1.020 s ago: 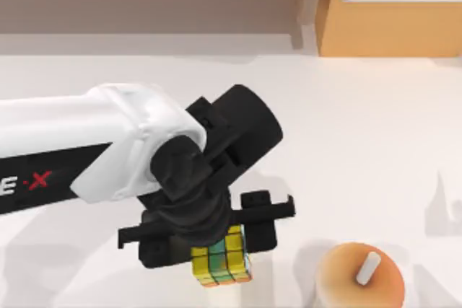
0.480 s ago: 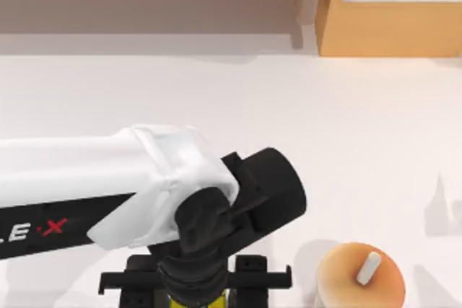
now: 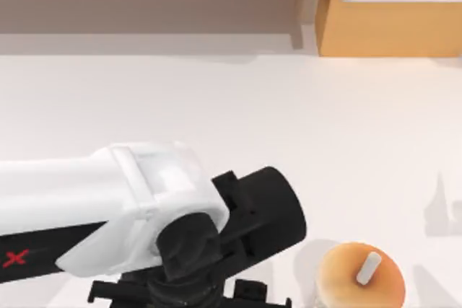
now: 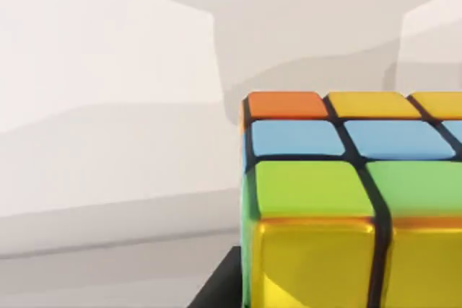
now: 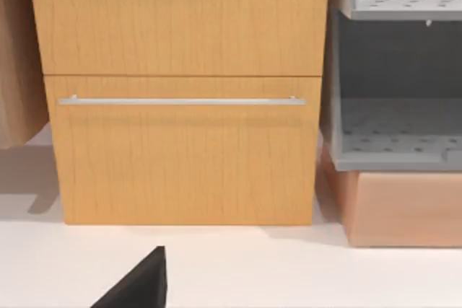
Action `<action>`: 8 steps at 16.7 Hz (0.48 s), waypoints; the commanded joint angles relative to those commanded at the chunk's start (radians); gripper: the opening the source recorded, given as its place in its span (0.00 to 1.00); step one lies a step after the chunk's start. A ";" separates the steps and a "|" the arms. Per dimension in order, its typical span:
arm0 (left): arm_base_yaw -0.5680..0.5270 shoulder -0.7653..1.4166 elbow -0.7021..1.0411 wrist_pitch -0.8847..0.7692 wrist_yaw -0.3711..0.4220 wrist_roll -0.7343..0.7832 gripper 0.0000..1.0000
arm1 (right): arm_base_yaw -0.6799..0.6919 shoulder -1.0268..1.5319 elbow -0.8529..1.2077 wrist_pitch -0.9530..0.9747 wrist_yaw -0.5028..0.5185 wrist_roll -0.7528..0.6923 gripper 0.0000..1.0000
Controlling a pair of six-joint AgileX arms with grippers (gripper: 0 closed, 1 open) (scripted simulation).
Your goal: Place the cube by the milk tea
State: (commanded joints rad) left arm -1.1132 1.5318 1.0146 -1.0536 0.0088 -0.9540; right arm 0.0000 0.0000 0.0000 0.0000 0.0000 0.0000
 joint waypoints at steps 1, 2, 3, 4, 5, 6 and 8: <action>-0.015 -0.017 -0.003 -0.009 0.001 0.013 0.00 | 0.000 0.000 0.000 0.000 0.000 0.000 1.00; -0.028 -0.032 -0.004 -0.015 0.001 0.024 0.00 | 0.000 0.000 0.000 0.000 0.000 0.000 1.00; -0.037 -0.046 -0.003 -0.018 0.001 0.030 0.00 | 0.000 0.000 0.000 0.000 0.000 0.000 1.00; -0.042 -0.058 0.000 -0.019 -0.001 0.034 0.00 | 0.000 0.000 0.000 0.000 0.000 0.000 1.00; -0.044 -0.066 0.005 -0.017 -0.004 0.033 0.00 | 0.000 0.000 0.000 0.000 0.000 0.000 1.00; -0.044 -0.070 0.011 -0.013 -0.008 0.030 0.00 | 0.000 0.000 0.000 0.000 0.000 0.000 1.00; -0.039 -0.065 0.022 0.000 -0.017 0.016 0.00 | 0.000 0.000 0.000 0.000 0.000 0.000 1.00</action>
State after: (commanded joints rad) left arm -1.1520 1.4666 1.0361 -1.0534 -0.0080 -0.9377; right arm 0.0000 0.0000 0.0000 0.0000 0.0000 0.0000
